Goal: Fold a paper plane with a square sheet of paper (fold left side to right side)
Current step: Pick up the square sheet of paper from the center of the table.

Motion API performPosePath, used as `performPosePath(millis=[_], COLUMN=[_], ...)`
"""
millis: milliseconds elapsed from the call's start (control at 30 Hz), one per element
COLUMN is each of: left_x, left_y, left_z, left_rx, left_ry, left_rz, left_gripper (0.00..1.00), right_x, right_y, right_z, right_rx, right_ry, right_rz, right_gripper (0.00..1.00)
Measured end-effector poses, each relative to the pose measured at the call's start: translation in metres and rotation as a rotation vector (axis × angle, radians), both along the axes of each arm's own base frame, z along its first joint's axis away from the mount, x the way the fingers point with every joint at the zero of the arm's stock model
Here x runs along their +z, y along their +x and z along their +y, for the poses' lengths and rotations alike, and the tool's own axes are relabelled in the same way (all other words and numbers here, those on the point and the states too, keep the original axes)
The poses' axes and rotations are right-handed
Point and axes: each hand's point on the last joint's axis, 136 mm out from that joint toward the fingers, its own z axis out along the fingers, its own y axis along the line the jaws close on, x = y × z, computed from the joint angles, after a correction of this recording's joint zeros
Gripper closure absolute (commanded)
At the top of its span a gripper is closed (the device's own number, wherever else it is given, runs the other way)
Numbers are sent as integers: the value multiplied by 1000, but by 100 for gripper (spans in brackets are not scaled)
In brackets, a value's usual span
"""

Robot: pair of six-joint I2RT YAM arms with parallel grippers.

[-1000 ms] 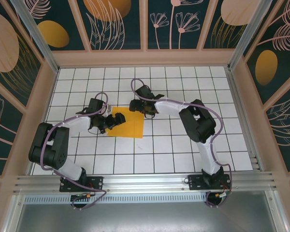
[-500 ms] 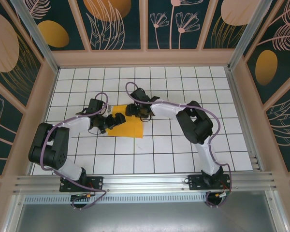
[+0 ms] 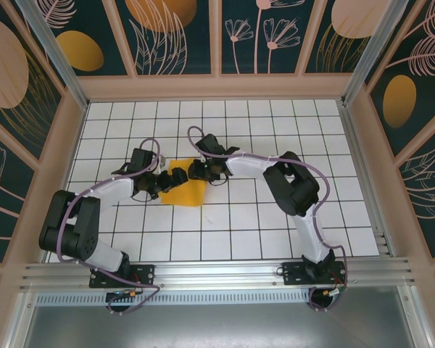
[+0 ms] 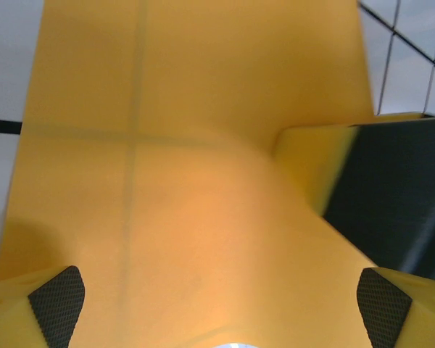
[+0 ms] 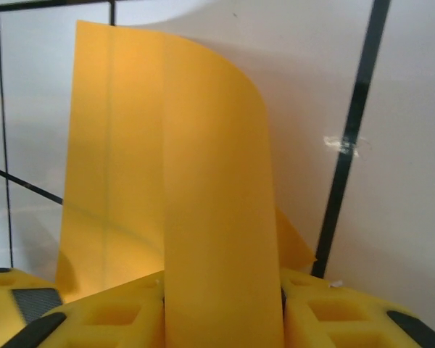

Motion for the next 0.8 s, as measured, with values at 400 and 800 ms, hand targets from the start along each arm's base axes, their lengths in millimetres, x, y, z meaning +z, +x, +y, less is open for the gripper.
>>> performPosePath(millis=[400,800], left_x=[84,179], left_y=[22,32], left_z=[10,-7], left_rx=[72,10], left_ry=[6,-126], left_rz=[-251,-520], left_gripper=[1,2], right_x=[49,189], right_y=[-5,9], right_z=[-47,-138], right_rx=[27,125], right_ry=[249,454], right_rz=[-45,-409], right_gripper=[68,68])
